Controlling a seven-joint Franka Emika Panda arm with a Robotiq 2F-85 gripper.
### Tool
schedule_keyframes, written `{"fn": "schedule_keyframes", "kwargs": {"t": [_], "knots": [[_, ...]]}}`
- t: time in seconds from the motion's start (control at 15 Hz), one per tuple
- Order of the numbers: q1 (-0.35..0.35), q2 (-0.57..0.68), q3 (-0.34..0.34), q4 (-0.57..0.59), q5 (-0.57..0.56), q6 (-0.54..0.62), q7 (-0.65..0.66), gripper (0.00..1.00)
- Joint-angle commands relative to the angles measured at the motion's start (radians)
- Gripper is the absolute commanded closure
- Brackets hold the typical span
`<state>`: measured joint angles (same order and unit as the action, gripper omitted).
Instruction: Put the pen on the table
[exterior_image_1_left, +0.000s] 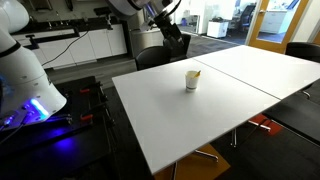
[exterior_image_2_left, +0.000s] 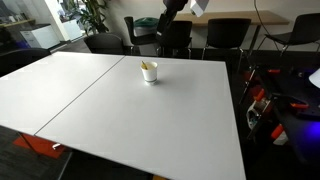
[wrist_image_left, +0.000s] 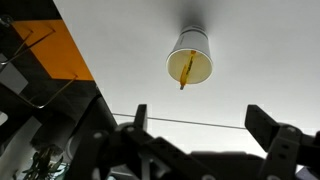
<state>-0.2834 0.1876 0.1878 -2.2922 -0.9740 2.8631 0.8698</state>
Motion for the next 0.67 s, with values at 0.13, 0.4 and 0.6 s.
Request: {"fn": "schedule_keyframes", "kwargs": {"t": [0.13, 0.4, 0.6], "knots": [[-0.036, 0.082, -0.002, 0.035, 0.066, 0.071, -0.015, 0.00], [-0.076, 0.139, 0.023, 0.059, 0.181, 0.057, -0.091, 0.00], [-0.117, 0.178, 0.055, 0.089, 0.276, 0.040, -0.196, 0.00]]}}
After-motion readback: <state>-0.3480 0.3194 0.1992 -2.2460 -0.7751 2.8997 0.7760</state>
